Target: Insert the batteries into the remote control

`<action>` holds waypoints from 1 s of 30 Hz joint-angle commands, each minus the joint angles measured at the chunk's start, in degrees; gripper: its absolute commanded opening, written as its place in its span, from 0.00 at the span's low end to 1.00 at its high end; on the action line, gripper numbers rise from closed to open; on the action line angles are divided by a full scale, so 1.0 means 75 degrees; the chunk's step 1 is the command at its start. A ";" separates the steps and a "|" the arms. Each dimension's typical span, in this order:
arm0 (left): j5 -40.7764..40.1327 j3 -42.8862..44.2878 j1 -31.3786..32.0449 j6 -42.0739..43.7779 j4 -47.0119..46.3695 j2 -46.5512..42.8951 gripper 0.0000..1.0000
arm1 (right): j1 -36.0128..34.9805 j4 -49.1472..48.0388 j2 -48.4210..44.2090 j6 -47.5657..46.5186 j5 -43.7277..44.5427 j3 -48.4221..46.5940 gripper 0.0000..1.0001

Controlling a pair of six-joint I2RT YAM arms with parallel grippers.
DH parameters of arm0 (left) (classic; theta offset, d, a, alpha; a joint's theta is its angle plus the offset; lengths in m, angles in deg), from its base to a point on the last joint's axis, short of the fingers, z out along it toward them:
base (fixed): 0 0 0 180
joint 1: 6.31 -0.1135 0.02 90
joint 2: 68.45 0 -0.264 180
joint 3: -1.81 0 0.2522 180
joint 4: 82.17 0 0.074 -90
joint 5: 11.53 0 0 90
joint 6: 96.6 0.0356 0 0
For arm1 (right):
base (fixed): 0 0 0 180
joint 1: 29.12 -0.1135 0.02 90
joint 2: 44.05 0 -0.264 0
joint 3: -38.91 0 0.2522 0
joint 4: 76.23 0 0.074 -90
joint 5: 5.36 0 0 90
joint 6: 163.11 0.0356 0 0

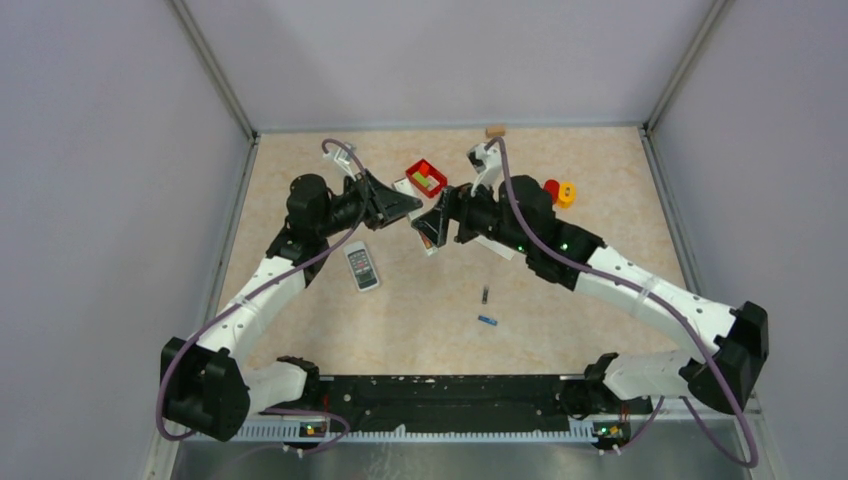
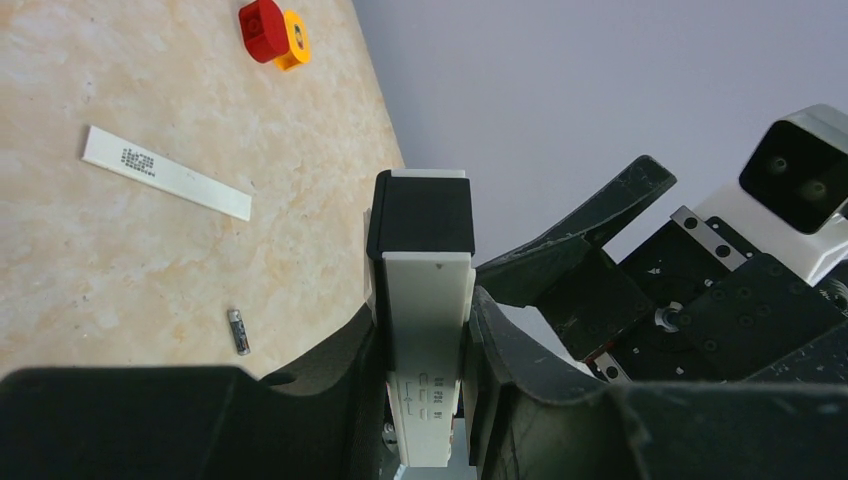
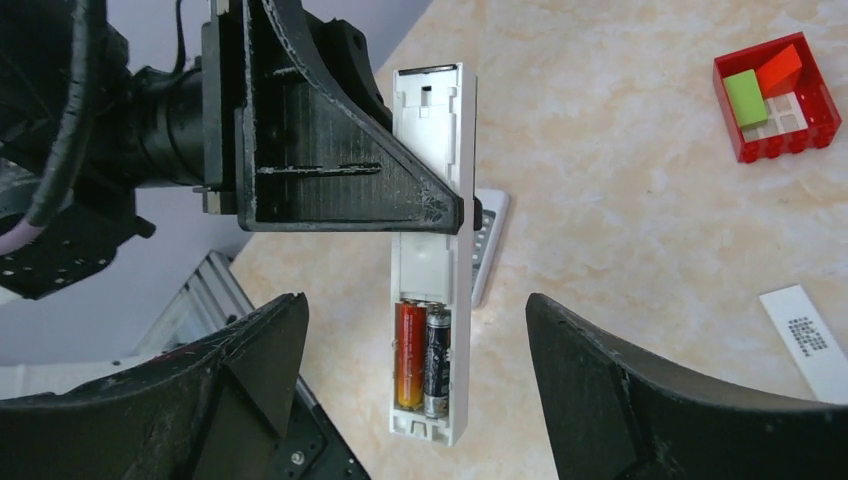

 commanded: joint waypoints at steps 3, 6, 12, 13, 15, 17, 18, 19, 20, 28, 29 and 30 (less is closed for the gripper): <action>-0.0100 0.0171 -0.0035 -0.0012 -0.0009 0.0099 0.00 | -0.0151 0.0462 0.0848 -0.1134 -0.0179 -0.0992 0.78; -0.0102 0.0207 -0.0046 -0.0112 0.0026 0.0152 0.00 | -0.0236 0.0809 0.1209 -0.1500 -0.0068 -0.1343 0.73; -0.0148 0.0220 -0.0082 -0.0211 0.0109 0.0200 0.00 | -0.0335 0.1152 0.1610 -0.1963 0.0149 -0.1614 0.62; -0.0166 0.0217 -0.0092 -0.0222 0.0125 0.0210 0.01 | -0.0344 0.1201 0.1677 -0.2025 0.0152 -0.1663 0.60; -0.0196 0.0215 -0.0105 -0.0235 0.0161 0.0222 0.02 | -0.0347 0.1312 0.1841 -0.2094 0.0153 -0.1771 0.54; -0.0221 0.0223 -0.0114 -0.0245 0.0204 0.0244 0.04 | -0.0352 0.1471 0.2026 -0.2122 0.0410 -0.1964 0.44; -0.0238 0.0210 -0.0123 -0.0246 0.0213 0.0253 0.05 | -0.0352 0.1558 0.2117 -0.2131 0.0487 -0.2041 0.39; -0.0245 0.0205 -0.0134 -0.0246 0.0230 0.0266 0.06 | -0.0343 0.1648 0.2215 -0.2159 0.0562 -0.2117 0.34; -0.0267 0.0182 -0.0149 -0.0246 0.0252 0.0262 0.07 | -0.0346 0.1701 0.2273 -0.2181 0.0623 -0.2174 0.27; -0.0922 0.0104 -0.0370 0.0104 0.1159 0.0192 0.76 | -0.0254 0.1712 0.2332 -0.2782 0.1141 -0.2036 0.01; -0.1083 0.0089 -0.0424 0.0150 0.1321 0.0190 0.83 | -0.0206 0.1696 0.2320 -0.2911 0.1097 -0.1962 0.00; -0.1176 0.0065 -0.0501 0.0187 0.1473 0.0188 0.88 | -0.0125 0.1666 0.2314 -0.3066 0.1043 -0.1852 0.00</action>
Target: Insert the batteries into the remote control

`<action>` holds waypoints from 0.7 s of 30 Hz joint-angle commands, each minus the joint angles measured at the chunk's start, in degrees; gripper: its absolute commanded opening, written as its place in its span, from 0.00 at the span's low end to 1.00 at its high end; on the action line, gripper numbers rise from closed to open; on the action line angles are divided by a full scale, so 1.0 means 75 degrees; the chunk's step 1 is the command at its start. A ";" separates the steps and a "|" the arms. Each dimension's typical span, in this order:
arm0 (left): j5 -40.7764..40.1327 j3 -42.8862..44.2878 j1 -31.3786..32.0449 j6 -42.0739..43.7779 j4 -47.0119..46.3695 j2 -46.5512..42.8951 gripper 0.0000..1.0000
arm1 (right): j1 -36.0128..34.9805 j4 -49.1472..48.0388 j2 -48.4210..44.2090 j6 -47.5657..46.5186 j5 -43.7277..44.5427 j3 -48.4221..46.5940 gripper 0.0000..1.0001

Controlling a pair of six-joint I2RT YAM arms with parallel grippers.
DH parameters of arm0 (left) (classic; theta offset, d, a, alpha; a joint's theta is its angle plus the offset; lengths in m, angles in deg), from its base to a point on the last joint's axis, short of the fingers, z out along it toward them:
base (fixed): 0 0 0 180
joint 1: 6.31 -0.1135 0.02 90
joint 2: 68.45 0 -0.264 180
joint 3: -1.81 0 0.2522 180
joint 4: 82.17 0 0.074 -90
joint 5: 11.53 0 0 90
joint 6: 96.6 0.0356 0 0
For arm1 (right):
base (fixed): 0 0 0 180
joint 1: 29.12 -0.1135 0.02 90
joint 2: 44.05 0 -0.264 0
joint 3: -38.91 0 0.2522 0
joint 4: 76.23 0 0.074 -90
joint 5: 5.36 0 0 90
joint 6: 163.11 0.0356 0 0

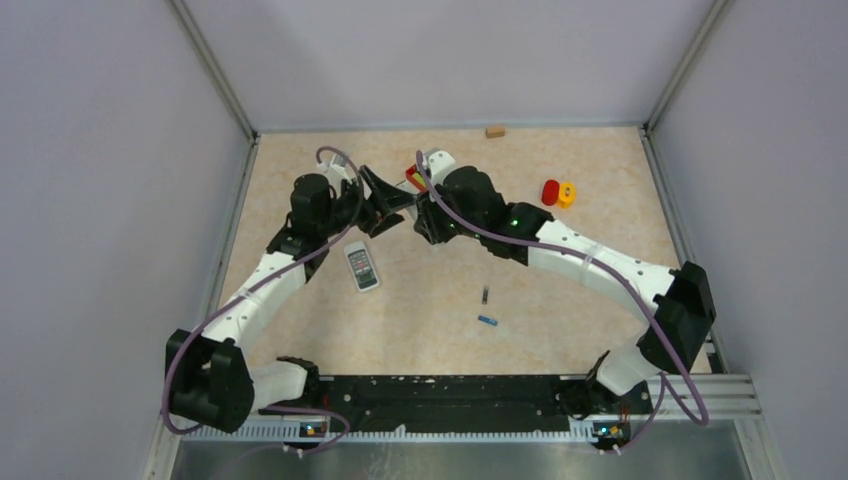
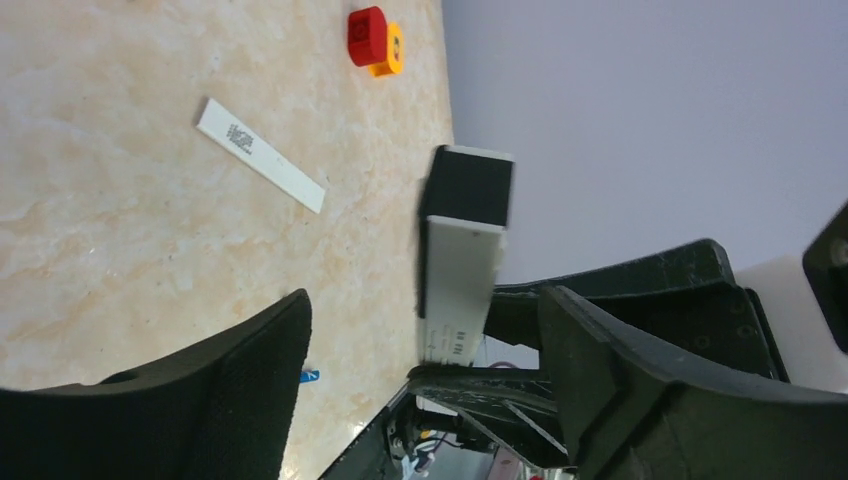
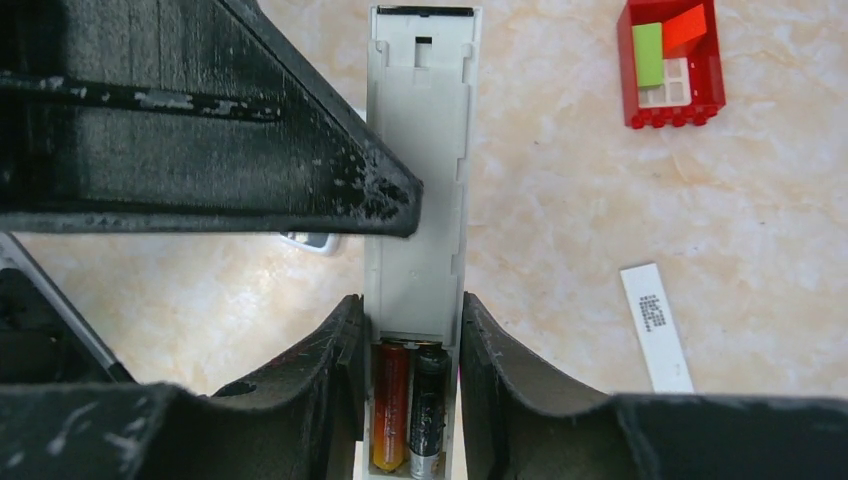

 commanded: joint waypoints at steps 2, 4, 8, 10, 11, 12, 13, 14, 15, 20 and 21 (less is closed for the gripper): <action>-0.0738 -0.0068 -0.0434 0.0261 0.0823 -0.0122 0.94 | 0.0362 -0.0247 -0.0045 -0.0935 0.0014 0.0244 0.00; -0.0950 -0.0240 -0.0703 0.0231 0.1205 -0.0160 0.98 | 0.0605 -0.0313 -0.0029 -0.1269 -0.0270 0.0550 0.00; -0.1226 -0.0744 -0.1217 0.0205 0.1337 -0.0324 0.99 | 0.0809 -0.0336 0.0204 -0.2343 -0.0061 0.0996 0.00; -0.1319 -0.0895 -0.1337 0.0287 0.1387 -0.0375 0.99 | 0.0853 -0.0147 0.0519 -0.2824 0.0107 0.0972 0.00; -0.1381 -0.0916 -0.1351 0.0349 0.1452 -0.0388 0.99 | 0.0876 0.0026 0.0719 -0.3043 0.0135 0.0904 0.00; -0.1422 -0.0920 -0.1352 0.0402 0.1495 -0.0411 0.99 | 0.0917 0.0212 0.0934 -0.3227 0.0123 0.0806 0.00; -0.1452 -0.0940 -0.1355 0.0451 0.1515 -0.0434 0.99 | 0.0961 0.0482 0.1150 -0.3424 0.0089 0.0687 0.00; -0.1463 -0.0961 -0.1355 0.0485 0.1522 -0.0448 0.99 | 0.1002 0.0658 0.1379 -0.3599 0.0077 0.0572 0.00; -0.1460 -0.0961 -0.1364 0.0517 0.1523 -0.0450 0.99 | 0.1064 0.0805 0.1578 -0.3814 0.0017 0.0467 0.00; -0.1018 -0.0969 -0.1379 0.0628 0.1396 -0.0282 0.99 | 0.1329 0.1215 0.2399 -0.4467 -0.0875 0.0085 0.00; -0.0899 -0.0972 -0.1379 0.0629 0.1375 -0.0209 0.99 | 0.1342 0.1160 0.2444 -0.4574 -0.1007 0.0109 0.00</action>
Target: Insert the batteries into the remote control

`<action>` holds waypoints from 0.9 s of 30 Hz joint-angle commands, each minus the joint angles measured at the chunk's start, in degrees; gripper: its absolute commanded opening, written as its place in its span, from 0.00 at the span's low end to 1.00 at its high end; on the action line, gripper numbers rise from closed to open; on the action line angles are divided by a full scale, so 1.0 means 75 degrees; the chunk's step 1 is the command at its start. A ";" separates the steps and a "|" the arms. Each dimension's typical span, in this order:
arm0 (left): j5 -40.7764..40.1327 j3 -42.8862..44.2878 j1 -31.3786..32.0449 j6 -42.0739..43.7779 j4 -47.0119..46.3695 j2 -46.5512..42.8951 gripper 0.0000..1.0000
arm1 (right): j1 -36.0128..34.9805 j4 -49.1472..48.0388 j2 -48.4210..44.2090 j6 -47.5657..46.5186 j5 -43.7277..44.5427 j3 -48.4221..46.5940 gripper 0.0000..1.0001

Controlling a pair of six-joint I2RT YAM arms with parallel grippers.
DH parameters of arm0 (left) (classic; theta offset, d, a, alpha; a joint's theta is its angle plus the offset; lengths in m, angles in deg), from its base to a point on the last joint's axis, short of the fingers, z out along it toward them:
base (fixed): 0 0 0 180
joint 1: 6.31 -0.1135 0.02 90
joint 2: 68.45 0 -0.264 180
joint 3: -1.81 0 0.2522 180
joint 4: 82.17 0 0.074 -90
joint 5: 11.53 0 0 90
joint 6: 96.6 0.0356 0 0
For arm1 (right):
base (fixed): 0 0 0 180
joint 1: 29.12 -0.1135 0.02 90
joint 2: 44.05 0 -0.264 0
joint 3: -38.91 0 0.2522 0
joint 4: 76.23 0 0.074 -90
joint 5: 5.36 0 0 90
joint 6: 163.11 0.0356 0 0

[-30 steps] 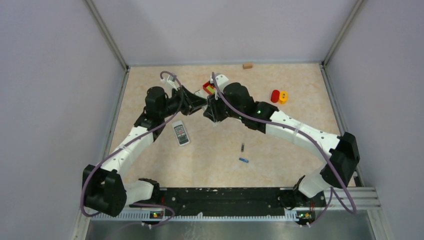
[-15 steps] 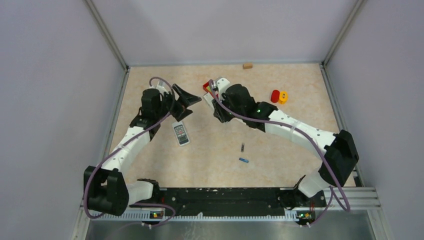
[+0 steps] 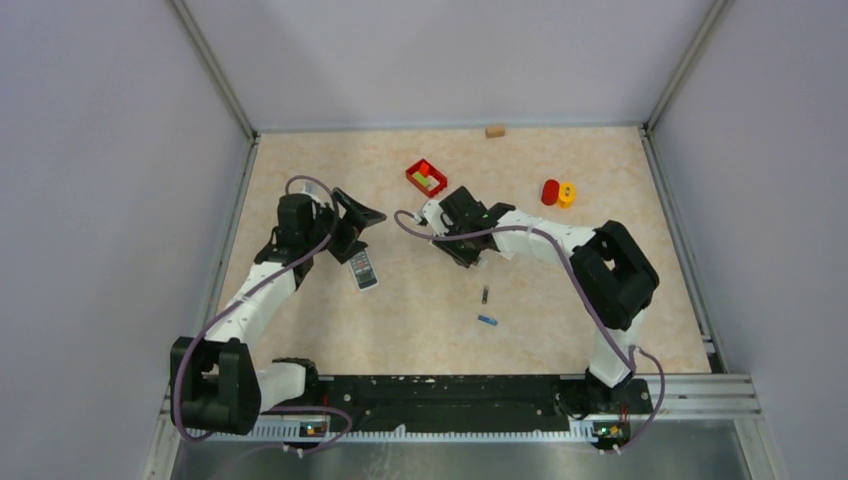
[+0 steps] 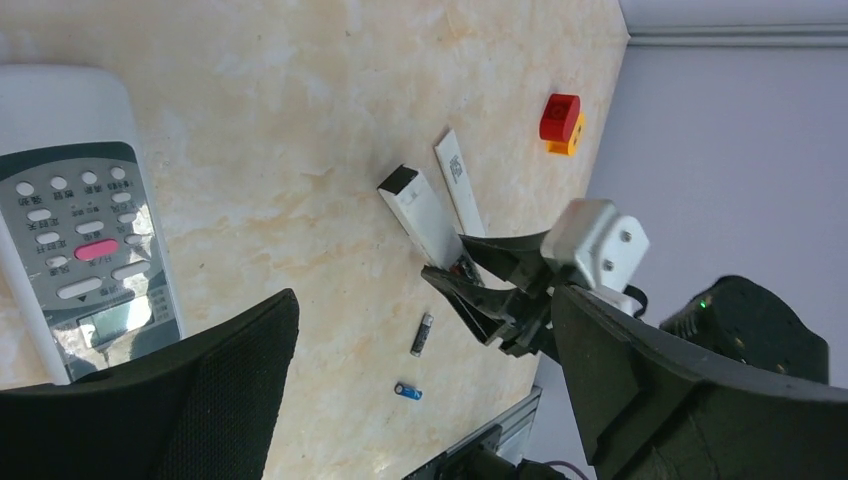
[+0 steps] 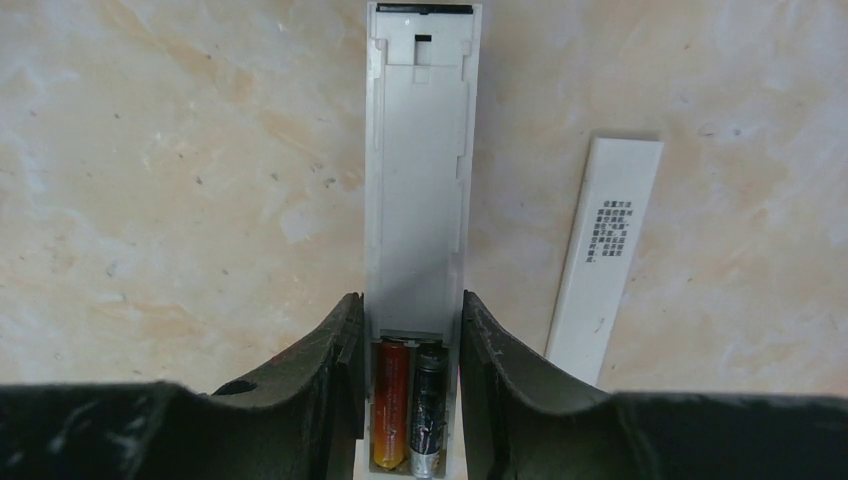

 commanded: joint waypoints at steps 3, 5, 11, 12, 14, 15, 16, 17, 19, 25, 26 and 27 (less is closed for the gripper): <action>0.0607 -0.0006 -0.0041 0.0249 -0.0319 0.0085 0.99 | 0.0236 0.0083 0.0137 -0.1138 -0.1100 -0.0349 0.00; 0.0663 -0.0024 -0.0041 0.0293 -0.0333 0.0090 0.99 | 0.0288 0.0313 0.0217 -0.1345 -0.1302 -0.0361 0.00; 0.0728 -0.0027 -0.0041 0.0361 -0.0360 0.0125 0.99 | 0.0396 0.1118 0.0793 -0.1757 -0.1206 -0.0637 0.00; 0.0756 -0.0033 -0.0041 0.0362 -0.0369 0.0146 0.99 | 0.0412 0.1249 0.0896 -0.1755 -0.1202 -0.0724 0.00; 0.0833 -0.0027 -0.0041 0.0351 -0.0396 0.0206 0.99 | 0.0426 0.1369 0.1085 -0.1780 -0.1182 -0.0840 0.01; 0.0869 -0.0020 -0.0041 0.0360 -0.0415 0.0237 0.99 | 0.0426 0.1393 0.1148 -0.1797 -0.1145 -0.0859 0.02; 0.0906 -0.0005 -0.0041 0.0362 -0.0415 0.0255 0.99 | 0.0443 0.1407 0.1198 -0.1789 -0.1108 -0.0891 0.03; 0.0927 -0.0004 -0.0041 0.0362 -0.0408 0.0274 0.99 | 0.0460 0.1441 0.1230 -0.1777 -0.1058 -0.0939 0.05; 0.0952 -0.0001 -0.0041 0.0364 -0.0410 0.0289 0.99 | 0.0505 0.1459 0.1287 -0.1686 -0.0925 -0.1014 0.15; 0.0949 0.0033 -0.0041 0.0350 -0.0402 0.0272 0.99 | 0.0603 0.1530 0.1046 -0.1268 -0.1093 -0.1235 0.36; 0.0941 0.0038 -0.0041 0.0350 -0.0393 0.0271 0.99 | 0.0603 0.1531 0.0913 -0.1239 -0.1206 -0.1219 0.37; 0.0925 0.0055 -0.0041 0.0359 -0.0384 0.0257 0.99 | 0.0603 0.1518 0.0744 -0.1208 -0.1330 -0.1179 0.39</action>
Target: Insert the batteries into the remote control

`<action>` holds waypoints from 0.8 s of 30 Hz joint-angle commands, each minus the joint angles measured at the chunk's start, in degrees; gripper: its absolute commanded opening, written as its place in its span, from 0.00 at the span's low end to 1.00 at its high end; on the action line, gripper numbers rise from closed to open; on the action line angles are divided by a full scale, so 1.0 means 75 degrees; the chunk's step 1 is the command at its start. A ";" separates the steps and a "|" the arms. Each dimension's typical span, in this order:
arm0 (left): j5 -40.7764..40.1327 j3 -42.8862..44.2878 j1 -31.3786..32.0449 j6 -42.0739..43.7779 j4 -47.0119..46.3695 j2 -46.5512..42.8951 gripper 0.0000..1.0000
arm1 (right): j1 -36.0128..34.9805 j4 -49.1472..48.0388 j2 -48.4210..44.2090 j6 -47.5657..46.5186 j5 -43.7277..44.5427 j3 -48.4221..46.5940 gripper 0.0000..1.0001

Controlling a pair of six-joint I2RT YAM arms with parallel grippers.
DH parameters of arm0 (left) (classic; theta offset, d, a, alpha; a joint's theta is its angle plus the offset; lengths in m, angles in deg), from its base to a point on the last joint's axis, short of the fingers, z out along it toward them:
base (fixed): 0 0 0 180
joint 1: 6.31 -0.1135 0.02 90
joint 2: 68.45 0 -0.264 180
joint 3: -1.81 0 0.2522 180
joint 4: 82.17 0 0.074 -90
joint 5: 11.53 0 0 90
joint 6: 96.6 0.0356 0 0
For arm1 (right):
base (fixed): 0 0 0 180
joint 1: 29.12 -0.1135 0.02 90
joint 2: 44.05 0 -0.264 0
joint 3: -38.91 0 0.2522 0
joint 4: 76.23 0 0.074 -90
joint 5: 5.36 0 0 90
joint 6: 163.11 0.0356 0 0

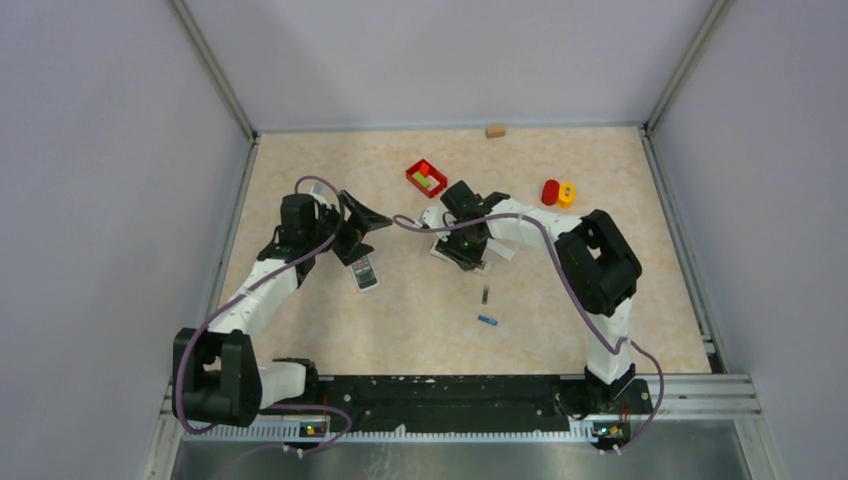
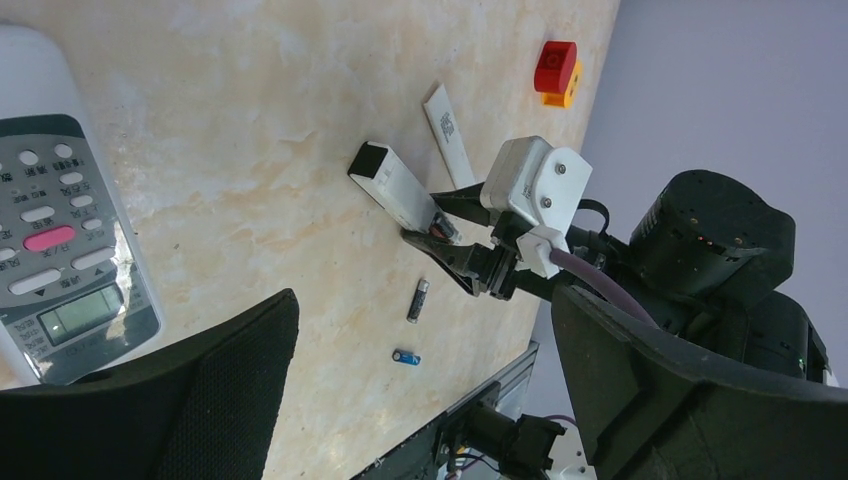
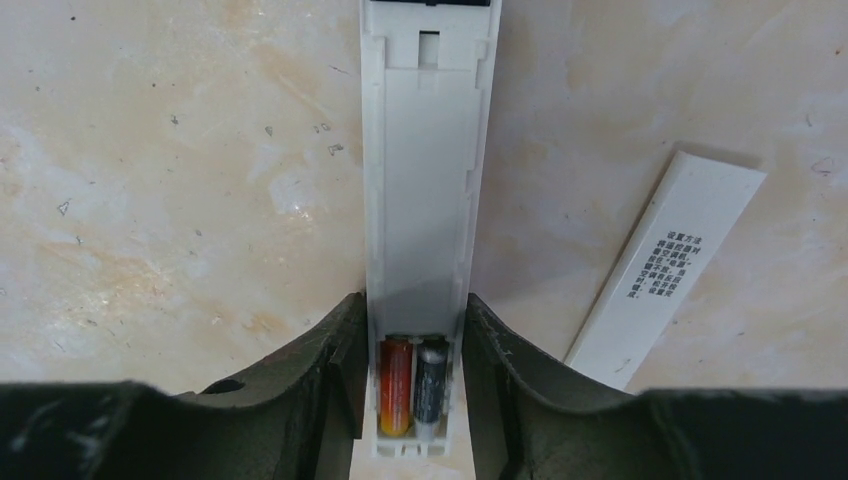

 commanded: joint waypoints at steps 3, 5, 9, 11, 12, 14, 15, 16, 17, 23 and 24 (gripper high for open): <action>0.0024 0.0092 -0.0036 0.0189 -0.0293 -0.0031 0.99 | 0.0159 0.0029 -0.0972 0.0285 -0.0541 -0.0083 0.46; 0.0022 0.0124 -0.0035 0.0201 -0.0283 -0.0012 0.99 | 0.0206 0.0012 -0.1330 0.0312 -0.0715 0.0001 0.50; 0.0046 0.0151 -0.0035 0.0203 -0.0286 0.0032 0.99 | 0.0402 -0.0144 -0.1651 0.0494 -0.0510 0.0161 0.54; 0.0046 0.0169 -0.0035 0.0219 -0.0278 0.0024 0.99 | 0.0645 -0.0368 -0.1684 0.0762 -0.0152 0.0227 0.54; 0.0046 0.0161 -0.0035 0.0233 -0.0274 0.0013 0.99 | 0.0786 -0.0493 -0.1655 0.0919 0.0050 0.0245 0.53; 0.0036 0.0177 -0.0037 0.0268 -0.0263 -0.0008 0.99 | 0.1039 -0.0581 -0.1494 0.1139 0.0368 0.0146 0.53; 0.0035 0.0176 -0.0037 0.0308 -0.0260 -0.0012 0.99 | 0.1139 -0.0547 -0.1371 0.1196 0.0483 0.0055 0.52; 0.0041 0.0181 -0.0043 0.0334 -0.0251 -0.0015 0.99 | 0.1201 -0.0503 -0.1242 0.1230 0.0578 -0.0039 0.52; 0.0046 0.0191 -0.0043 0.0357 -0.0241 -0.0013 0.99 | 0.1235 -0.0452 -0.1087 0.1235 0.0642 -0.0135 0.52; 0.0181 0.0199 -0.0047 0.0401 -0.0296 0.0042 0.99 | 0.1253 -0.0323 -0.0133 0.1250 0.0782 -0.0681 0.52; 0.0223 0.0201 -0.0047 0.0407 -0.0305 0.0060 0.99 | 0.1253 -0.0270 0.0006 0.1248 0.0782 -0.0788 0.52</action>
